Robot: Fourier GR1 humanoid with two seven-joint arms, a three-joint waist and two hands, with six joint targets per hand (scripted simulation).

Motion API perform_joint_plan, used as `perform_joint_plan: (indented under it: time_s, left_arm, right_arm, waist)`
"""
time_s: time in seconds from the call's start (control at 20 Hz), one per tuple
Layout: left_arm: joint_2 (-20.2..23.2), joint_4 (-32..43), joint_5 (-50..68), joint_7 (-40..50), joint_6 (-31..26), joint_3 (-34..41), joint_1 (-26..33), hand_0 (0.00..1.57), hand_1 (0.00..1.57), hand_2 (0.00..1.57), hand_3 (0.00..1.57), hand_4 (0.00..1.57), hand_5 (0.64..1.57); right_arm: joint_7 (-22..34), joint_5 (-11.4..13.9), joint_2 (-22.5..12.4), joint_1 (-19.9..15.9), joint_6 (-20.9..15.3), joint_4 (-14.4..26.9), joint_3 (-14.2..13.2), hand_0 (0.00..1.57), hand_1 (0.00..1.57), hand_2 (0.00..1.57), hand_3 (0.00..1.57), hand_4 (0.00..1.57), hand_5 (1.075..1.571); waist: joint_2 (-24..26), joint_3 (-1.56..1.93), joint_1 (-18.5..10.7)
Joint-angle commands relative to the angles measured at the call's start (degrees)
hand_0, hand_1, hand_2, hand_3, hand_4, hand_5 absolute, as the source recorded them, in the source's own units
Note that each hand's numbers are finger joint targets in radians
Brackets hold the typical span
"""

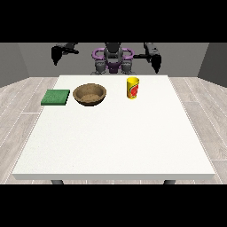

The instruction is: Pick the cup and pour the ball into the bowl, then pick the bowl and place it on the pad

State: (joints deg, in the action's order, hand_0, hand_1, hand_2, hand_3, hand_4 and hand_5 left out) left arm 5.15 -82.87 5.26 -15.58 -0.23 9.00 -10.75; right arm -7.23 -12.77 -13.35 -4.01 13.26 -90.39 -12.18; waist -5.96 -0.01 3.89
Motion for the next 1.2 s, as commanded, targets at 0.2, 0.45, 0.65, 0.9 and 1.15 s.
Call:
perform_joint_plan:
  time_s: [0.2, 0.45, 0.65, 0.9, 1.15]
  left_arm:
    - [-2.4, 16.6, -1.8, -17.4, 2.1, 0.5, -3.7, 0.00, 0.00, 0.00, 0.00, 0.00, 1.518]
    - [-3.6, 24.9, -3.6, -24.5, 7.0, 1.7, -8.3, 0.00, 0.00, 0.00, 0.00, 0.00, 1.517]
    - [-1.8, 34.2, -3.1, -27.5, 5.1, 2.8, -12.4, 0.00, 0.00, 0.00, 0.00, 0.00, 1.519]
    - [-1.1, 42.4, -2.2, -31.2, 6.3, 4.9, -18.5, 0.00, 0.00, 0.00, 0.00, 0.00, 1.521]
    - [-1.3, 46.8, -1.9, -31.4, 7.5, 5.2, -20.1, 0.00, 0.00, 0.00, 0.00, 0.00, 1.526]
  right_arm:
    - [-5.0, 2.0, -0.4, -2.3, 1.2, 1.3, -0.1, 0.00, 0.00, 0.00, 0.00, 0.00, 1.571]
    - [-9.9, 0.7, -0.2, -1.3, 5.0, 4.2, -0.4, 0.00, 0.00, 0.00, 0.00, 0.00, 1.570]
    - [-7.4, 0.6, -2.0, -5.7, 3.7, 7.1, -2.4, 0.00, 0.00, 0.00, 0.00, 0.00, 1.571]
    - [-7.2, 1.2, 0.1, -6.1, 3.1, 6.3, -0.5, 0.00, 0.00, 0.00, 0.00, 0.00, 1.571]
    - [-10.8, 1.3, -2.3, -4.8, 6.3, 10.8, -2.4, 0.00, 0.00, 0.00, 0.00, 0.00, 1.571]
  waist:
    - [-7.1, -0.02, 3.0]
    - [-8.6, 0.00, 5.1]
    - [-8.6, -0.01, 2.8]
    - [-10.0, -0.02, 4.2]
    - [-8.7, -0.01, 4.7]
